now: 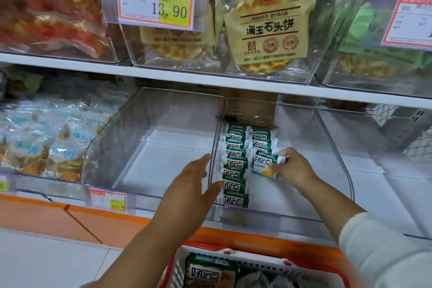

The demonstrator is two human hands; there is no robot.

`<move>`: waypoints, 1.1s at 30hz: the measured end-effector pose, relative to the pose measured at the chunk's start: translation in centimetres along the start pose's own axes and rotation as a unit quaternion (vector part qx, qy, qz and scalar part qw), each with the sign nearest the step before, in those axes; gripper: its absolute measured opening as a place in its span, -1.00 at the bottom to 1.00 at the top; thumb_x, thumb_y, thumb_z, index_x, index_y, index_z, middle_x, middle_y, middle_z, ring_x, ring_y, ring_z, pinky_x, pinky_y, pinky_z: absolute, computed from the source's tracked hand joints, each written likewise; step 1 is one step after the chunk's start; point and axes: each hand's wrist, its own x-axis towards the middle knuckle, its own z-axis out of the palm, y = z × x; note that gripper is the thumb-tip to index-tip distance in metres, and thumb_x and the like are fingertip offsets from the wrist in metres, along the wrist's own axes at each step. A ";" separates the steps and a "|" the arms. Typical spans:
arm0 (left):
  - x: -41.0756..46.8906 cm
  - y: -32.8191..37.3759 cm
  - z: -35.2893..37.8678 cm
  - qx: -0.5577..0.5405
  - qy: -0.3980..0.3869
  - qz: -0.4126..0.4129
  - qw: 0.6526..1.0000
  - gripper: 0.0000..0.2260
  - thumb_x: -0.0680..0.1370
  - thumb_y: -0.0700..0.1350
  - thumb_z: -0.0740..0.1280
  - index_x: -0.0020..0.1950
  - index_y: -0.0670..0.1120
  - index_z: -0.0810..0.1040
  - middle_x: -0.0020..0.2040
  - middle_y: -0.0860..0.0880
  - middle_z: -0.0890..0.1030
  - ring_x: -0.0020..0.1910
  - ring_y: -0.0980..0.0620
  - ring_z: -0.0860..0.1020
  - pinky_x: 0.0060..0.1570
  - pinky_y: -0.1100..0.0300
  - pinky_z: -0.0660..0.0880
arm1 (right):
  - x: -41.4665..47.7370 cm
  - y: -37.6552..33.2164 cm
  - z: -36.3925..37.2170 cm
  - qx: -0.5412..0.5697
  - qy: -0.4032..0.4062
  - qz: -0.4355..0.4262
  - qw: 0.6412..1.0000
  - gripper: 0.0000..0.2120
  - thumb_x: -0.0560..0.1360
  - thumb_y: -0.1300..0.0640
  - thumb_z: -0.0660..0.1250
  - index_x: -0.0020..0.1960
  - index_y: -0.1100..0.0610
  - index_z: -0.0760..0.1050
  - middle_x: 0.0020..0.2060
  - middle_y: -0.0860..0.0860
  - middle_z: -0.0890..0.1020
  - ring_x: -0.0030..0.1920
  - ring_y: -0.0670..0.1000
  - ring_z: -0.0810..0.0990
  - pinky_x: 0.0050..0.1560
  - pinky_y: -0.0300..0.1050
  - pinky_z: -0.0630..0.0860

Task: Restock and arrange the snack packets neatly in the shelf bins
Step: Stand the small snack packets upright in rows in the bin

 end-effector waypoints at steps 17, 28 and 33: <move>-2.1 -0.4 1.0 0.002 0.102 0.052 0.993 -0.53 0.55 -0.12 0.40 0.45 0.04 0.40 0.26 0.10 0.48 0.25 0.02 0.48 0.26 0.01 0.47 | -2.9 -0.3 -1.8 0.087 0.050 -0.101 0.990 -0.57 0.47 0.34 0.35 0.29 0.11 0.36 0.11 0.10 0.51 0.07 0.11 0.53 0.00 -0.03 0.52; -12.7 -4.2 14.5 0.082 -0.223 0.062 0.969 -0.63 0.58 -0.01 0.33 0.39 0.05 0.48 0.34 0.04 0.48 0.25 0.03 0.49 0.27 0.13 0.43 | -19.4 16.0 -1.6 0.083 -0.020 -0.014 0.996 -0.79 0.54 0.40 0.25 -0.03 0.12 0.53 -0.14 -0.05 0.56 -0.12 -0.03 0.52 -0.18 -0.45 0.39; -15.9 -7.8 20.7 0.041 -0.312 -0.085 0.945 -0.72 0.58 -0.02 0.32 0.25 -0.10 0.49 0.23 -0.22 0.54 0.12 -0.21 0.52 0.14 -0.11 0.51 | -18.8 26.1 0.0 -0.123 -0.057 0.089 0.987 -0.46 0.50 0.11 0.39 0.44 0.06 0.34 0.32 0.06 0.46 0.32 0.10 0.44 0.29 -0.02 0.39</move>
